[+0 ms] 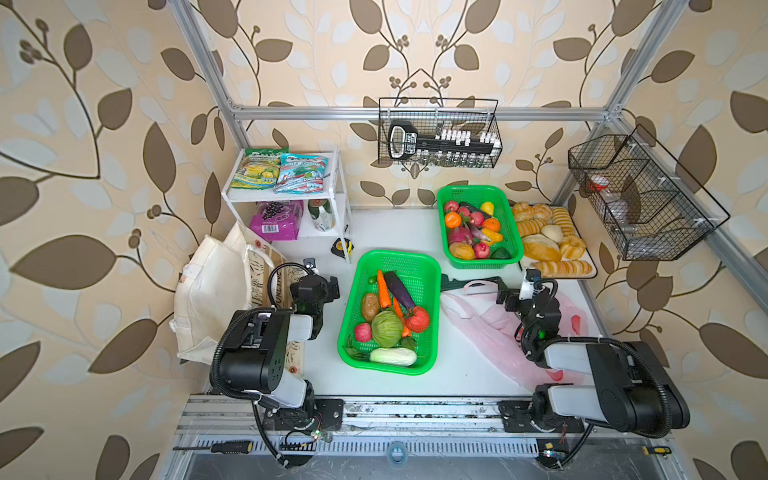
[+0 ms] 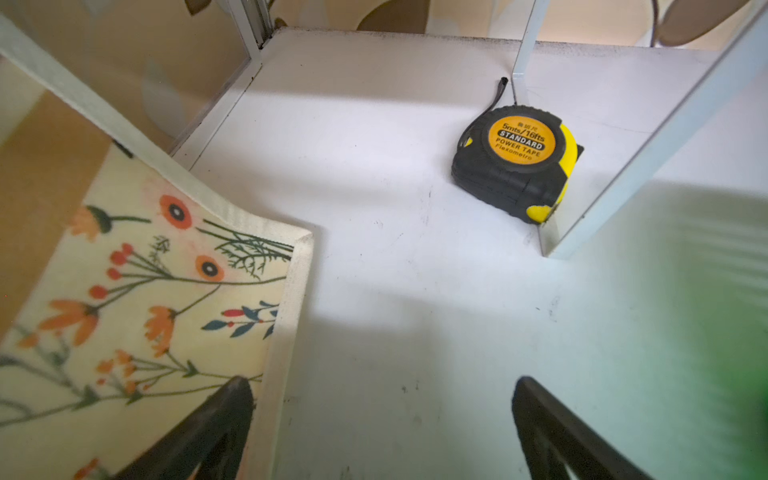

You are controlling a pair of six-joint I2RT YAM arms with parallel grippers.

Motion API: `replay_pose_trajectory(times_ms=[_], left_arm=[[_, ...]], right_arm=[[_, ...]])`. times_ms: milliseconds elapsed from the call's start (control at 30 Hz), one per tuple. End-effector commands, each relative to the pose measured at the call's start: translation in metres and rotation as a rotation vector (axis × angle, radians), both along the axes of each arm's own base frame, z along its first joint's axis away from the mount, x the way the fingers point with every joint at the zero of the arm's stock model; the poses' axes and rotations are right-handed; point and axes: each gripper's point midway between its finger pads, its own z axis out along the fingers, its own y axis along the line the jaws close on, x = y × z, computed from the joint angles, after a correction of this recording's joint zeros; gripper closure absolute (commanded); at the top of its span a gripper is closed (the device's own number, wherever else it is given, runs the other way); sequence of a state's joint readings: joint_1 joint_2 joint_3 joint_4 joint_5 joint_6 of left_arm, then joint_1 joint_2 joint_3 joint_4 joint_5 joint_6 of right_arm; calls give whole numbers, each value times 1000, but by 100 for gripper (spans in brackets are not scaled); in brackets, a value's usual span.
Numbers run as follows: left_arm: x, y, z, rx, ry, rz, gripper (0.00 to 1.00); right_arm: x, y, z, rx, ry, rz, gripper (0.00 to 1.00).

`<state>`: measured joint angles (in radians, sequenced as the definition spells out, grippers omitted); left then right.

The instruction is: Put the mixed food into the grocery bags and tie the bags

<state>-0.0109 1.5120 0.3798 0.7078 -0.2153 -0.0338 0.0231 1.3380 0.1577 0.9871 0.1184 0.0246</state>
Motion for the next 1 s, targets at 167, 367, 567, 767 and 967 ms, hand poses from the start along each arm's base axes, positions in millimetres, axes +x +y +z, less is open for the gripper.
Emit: replay_pose_trajectory(times_ms=[167, 367, 567, 767, 967], left_arm=[[7, 7, 14, -27, -52, 15, 1], [7, 7, 13, -27, -48, 16, 1], [7, 7, 13, -28, -47, 15, 1], [7, 7, 14, -28, -50, 15, 1], [6, 7, 14, -28, -50, 15, 1]], right_arm=[[8, 1, 12, -11, -33, 10, 0], [8, 0, 11, -2, -29, 14, 0], [9, -1, 10, 10, -29, 18, 0], [9, -1, 11, 9, -32, 18, 0], [8, -1, 12, 9, -35, 18, 0]])
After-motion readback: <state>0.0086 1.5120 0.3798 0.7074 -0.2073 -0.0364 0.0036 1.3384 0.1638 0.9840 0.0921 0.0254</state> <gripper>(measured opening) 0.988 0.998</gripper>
